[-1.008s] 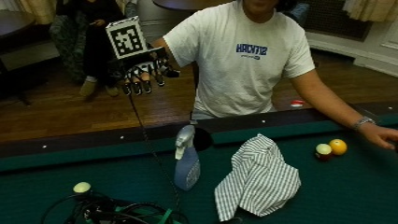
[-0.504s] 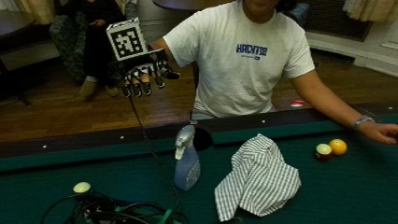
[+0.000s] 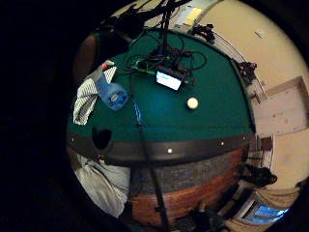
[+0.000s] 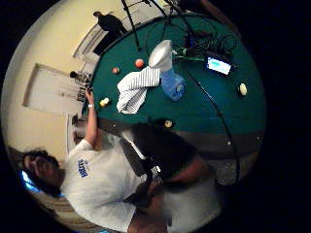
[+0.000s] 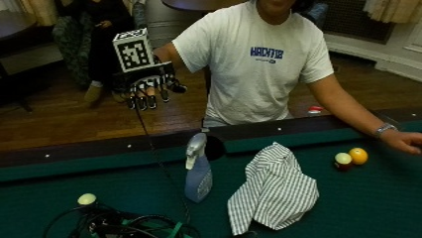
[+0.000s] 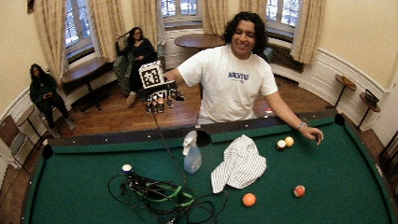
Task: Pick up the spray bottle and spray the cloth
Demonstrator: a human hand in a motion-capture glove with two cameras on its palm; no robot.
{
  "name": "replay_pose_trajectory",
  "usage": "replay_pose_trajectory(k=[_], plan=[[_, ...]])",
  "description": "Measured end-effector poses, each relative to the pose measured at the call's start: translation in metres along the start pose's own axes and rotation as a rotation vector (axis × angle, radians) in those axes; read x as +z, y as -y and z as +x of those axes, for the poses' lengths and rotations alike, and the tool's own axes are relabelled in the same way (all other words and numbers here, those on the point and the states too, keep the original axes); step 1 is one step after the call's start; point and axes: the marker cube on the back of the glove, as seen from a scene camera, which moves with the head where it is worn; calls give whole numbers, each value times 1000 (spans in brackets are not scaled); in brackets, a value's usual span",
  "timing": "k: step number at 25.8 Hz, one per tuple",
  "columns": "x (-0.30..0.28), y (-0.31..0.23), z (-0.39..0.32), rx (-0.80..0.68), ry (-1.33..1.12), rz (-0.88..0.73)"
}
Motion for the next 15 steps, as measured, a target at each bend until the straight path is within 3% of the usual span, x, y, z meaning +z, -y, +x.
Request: replay_pose_trajectory(k=[15], plan=[[68,-32,16,44,88,-41]])
